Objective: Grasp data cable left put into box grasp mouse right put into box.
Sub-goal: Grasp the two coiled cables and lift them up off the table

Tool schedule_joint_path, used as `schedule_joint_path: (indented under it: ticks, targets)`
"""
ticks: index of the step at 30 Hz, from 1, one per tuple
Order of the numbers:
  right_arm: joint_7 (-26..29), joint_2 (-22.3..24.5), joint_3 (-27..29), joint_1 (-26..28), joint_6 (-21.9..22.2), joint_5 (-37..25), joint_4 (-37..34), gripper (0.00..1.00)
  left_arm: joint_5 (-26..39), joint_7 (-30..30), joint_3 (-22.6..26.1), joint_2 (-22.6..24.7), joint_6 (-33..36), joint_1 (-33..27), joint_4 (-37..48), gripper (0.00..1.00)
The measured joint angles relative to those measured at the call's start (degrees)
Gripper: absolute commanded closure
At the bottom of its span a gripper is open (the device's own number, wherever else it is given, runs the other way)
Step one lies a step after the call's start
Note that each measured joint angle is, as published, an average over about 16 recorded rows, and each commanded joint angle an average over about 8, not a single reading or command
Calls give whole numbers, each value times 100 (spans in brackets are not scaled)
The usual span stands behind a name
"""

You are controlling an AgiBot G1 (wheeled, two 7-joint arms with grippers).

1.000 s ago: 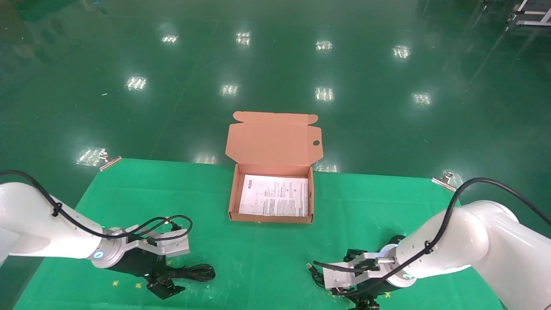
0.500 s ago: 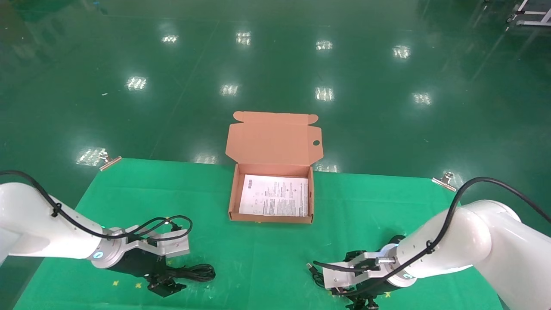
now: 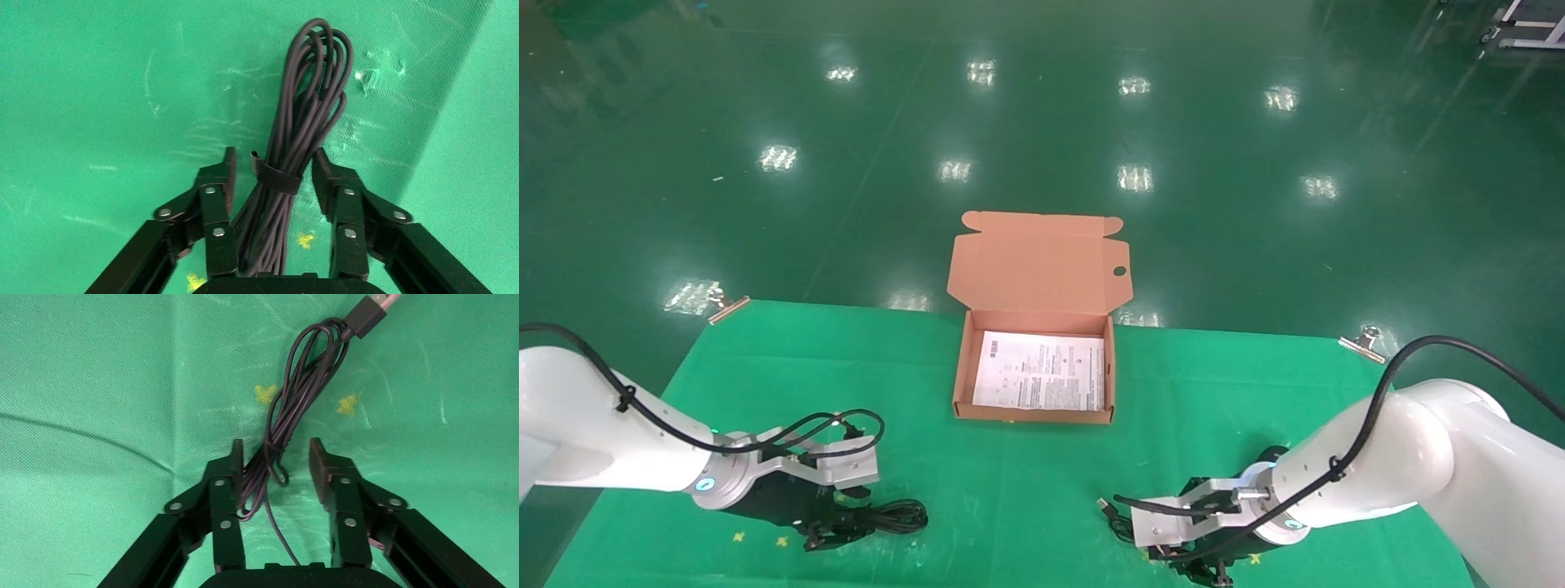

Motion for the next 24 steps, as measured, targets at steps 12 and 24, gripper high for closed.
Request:
schedule_joint_path:
  ticks: [12,24]
  targets:
    - [0,5,5,1,-2,4,9,100,2,-4,0,-4,4,2,-9,100]
    - [432,446,221,375,30,-96,496,100,-71,122,-77,-177,26,-181,-297,100]
